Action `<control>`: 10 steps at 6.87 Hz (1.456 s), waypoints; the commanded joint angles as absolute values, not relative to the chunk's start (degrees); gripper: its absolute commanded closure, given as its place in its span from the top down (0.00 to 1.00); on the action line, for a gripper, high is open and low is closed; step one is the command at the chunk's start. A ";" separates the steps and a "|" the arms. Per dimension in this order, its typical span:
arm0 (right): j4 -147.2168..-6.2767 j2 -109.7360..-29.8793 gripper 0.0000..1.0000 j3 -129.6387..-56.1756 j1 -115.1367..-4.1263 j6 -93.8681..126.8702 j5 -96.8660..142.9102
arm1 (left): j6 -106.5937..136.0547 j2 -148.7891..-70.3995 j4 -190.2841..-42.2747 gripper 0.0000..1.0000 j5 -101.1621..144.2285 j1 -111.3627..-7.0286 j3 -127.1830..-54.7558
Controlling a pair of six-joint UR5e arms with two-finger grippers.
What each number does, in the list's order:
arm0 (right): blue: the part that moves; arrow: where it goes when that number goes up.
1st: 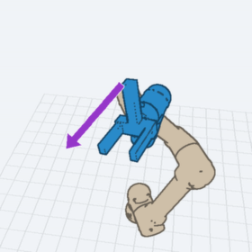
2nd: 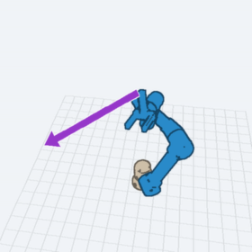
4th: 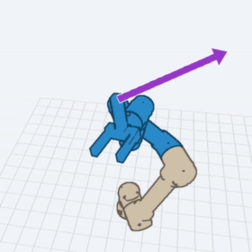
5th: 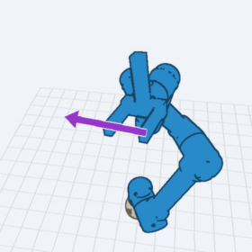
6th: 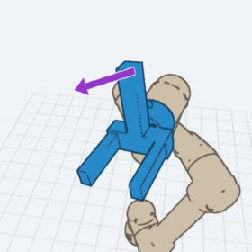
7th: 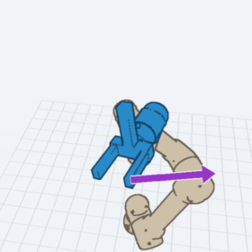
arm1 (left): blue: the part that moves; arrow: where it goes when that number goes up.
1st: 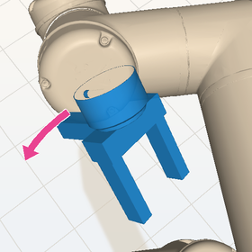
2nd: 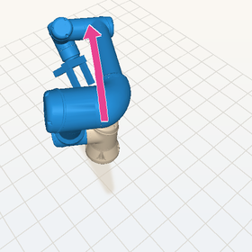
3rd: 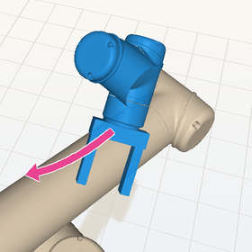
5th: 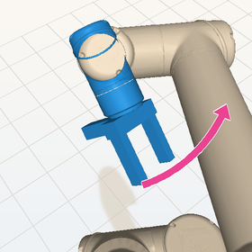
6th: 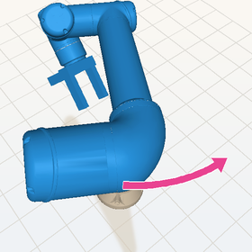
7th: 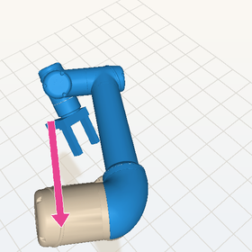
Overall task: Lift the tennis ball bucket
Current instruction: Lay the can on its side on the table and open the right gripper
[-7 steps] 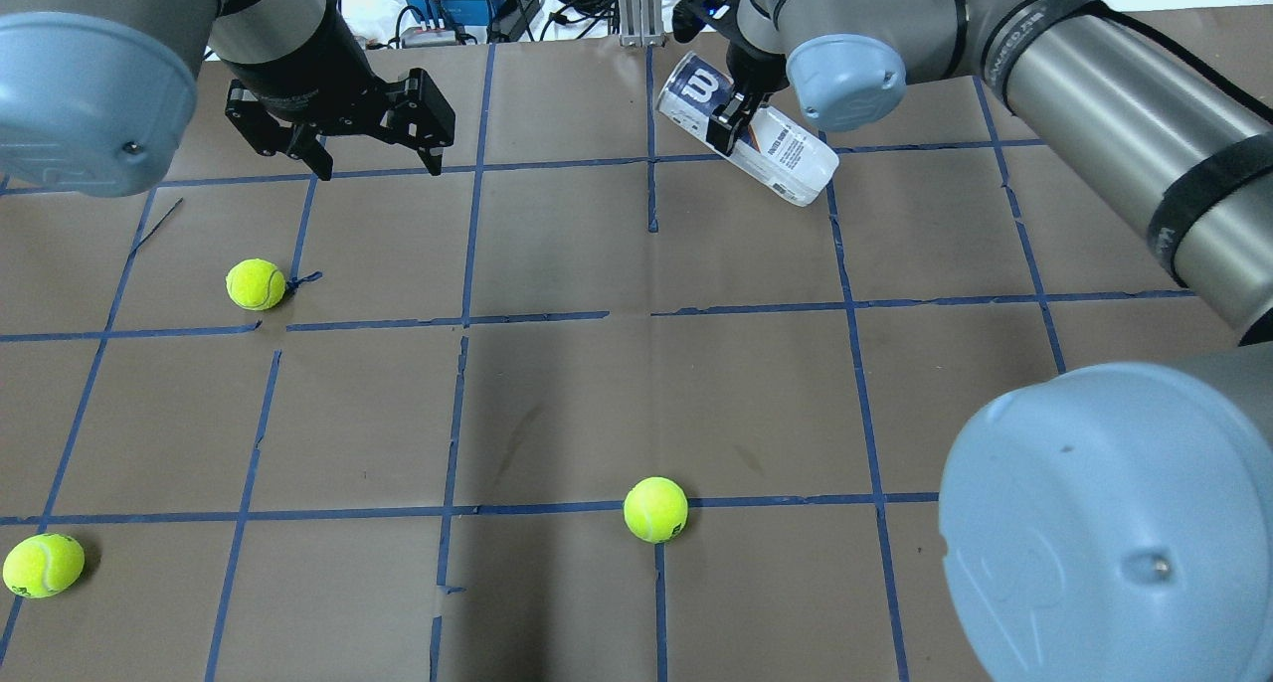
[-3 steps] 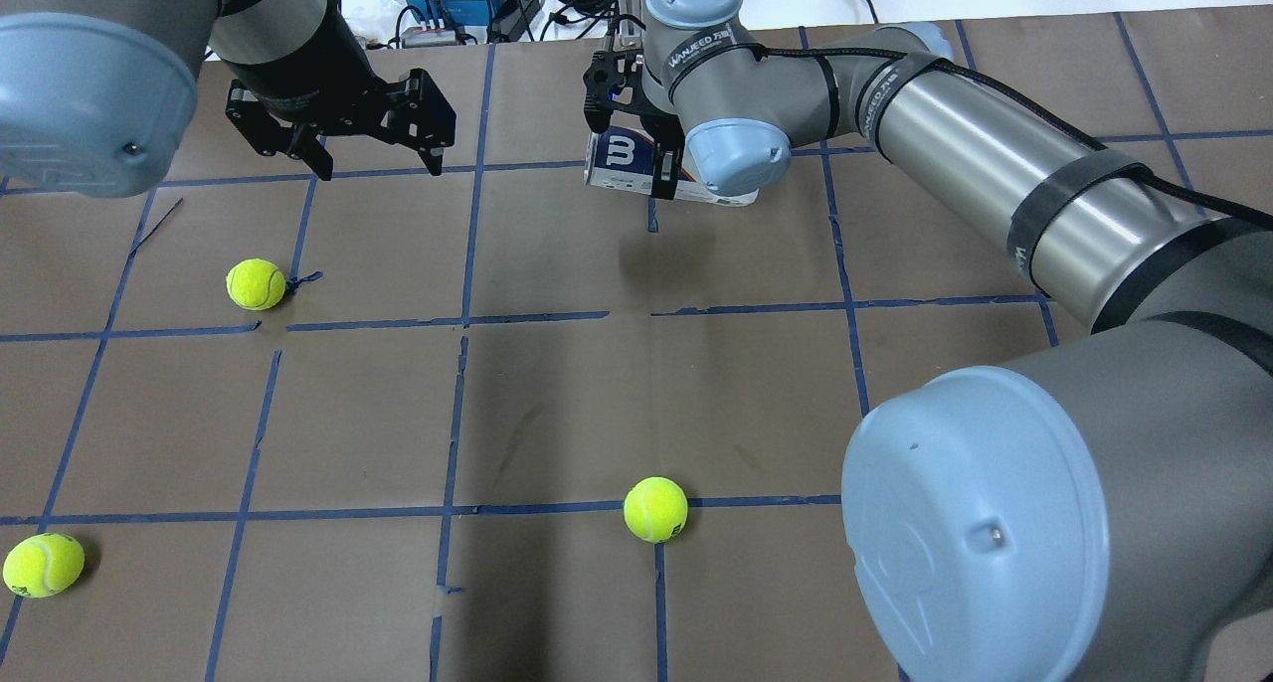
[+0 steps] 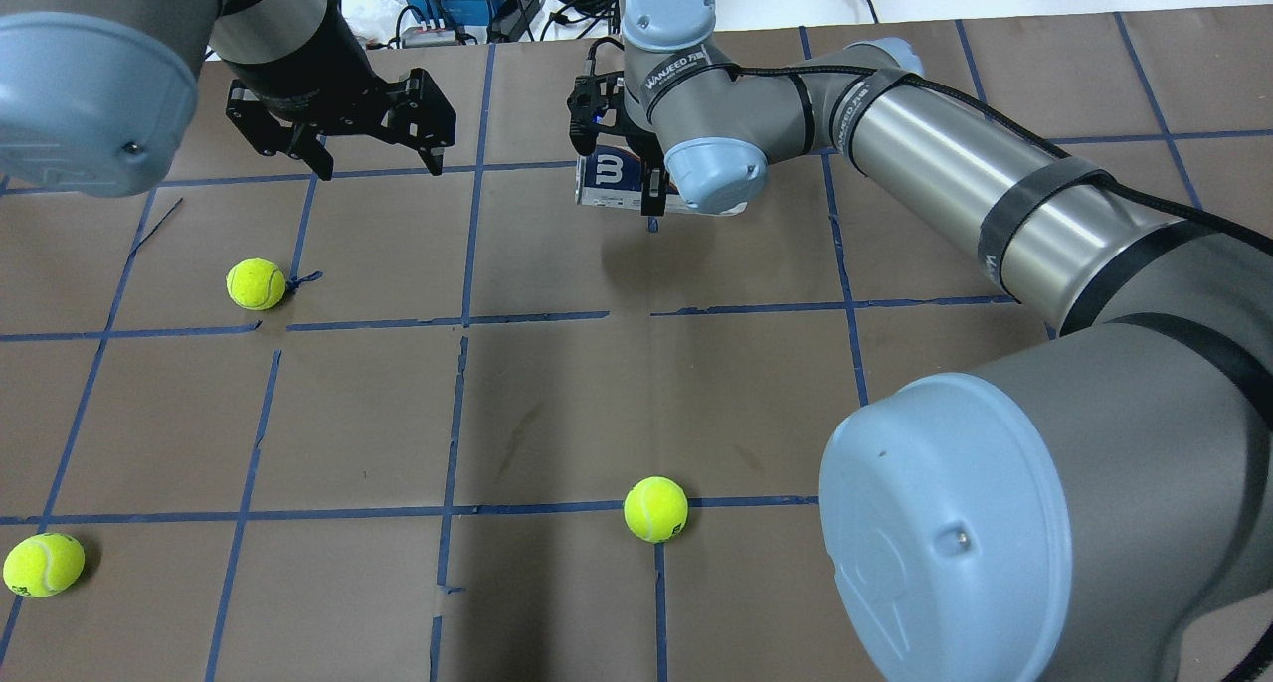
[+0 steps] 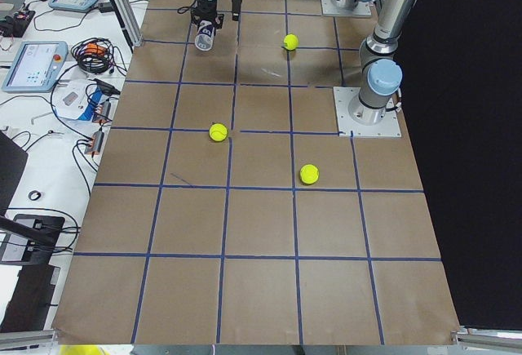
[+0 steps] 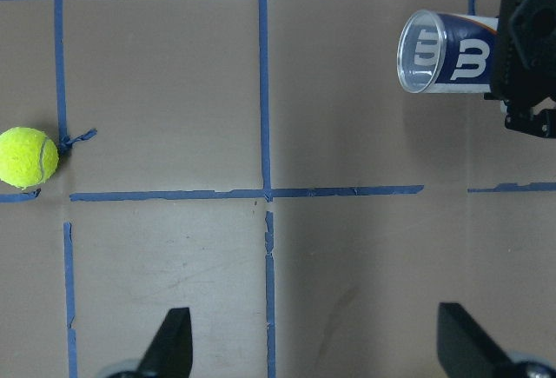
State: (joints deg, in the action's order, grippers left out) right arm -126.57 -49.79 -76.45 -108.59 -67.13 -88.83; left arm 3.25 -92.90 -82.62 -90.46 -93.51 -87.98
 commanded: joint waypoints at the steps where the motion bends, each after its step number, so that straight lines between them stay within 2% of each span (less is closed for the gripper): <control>1: -126.91 -49.39 1.00 -77.78 -108.81 -67.41 -88.42 | 3.25 -92.90 -82.70 1.00 -90.70 -93.60 -87.98; 5: -129.37 -51.66 1.00 -76.82 -107.94 -66.36 -88.33 | 3.25 -92.90 -82.71 1.00 -90.70 -93.69 -87.98; 7: -128.50 -56.67 1.00 -78.30 -103.39 -52.41 -88.68 | 2.55 -93.86 -83.23 1.00 -87.04 -93.17 -86.67; 8: -127.28 -57.47 1.00 -78.48 -99.71 -41.94 -88.51 | 2.64 -95.17 -83.15 1.00 -84.14 -93.08 -86.31; 10: -118.63 -64.65 1.00 -78.57 -97.74 -33.88 -89.56 | 2.55 -104.53 -80.26 1.00 -83.59 -93.25 -82.91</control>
State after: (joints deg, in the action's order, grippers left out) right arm -124.32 -60.64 -78.47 -99.18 -39.95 -89.04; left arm 2.58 -98.89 -81.96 -84.28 -93.15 -85.18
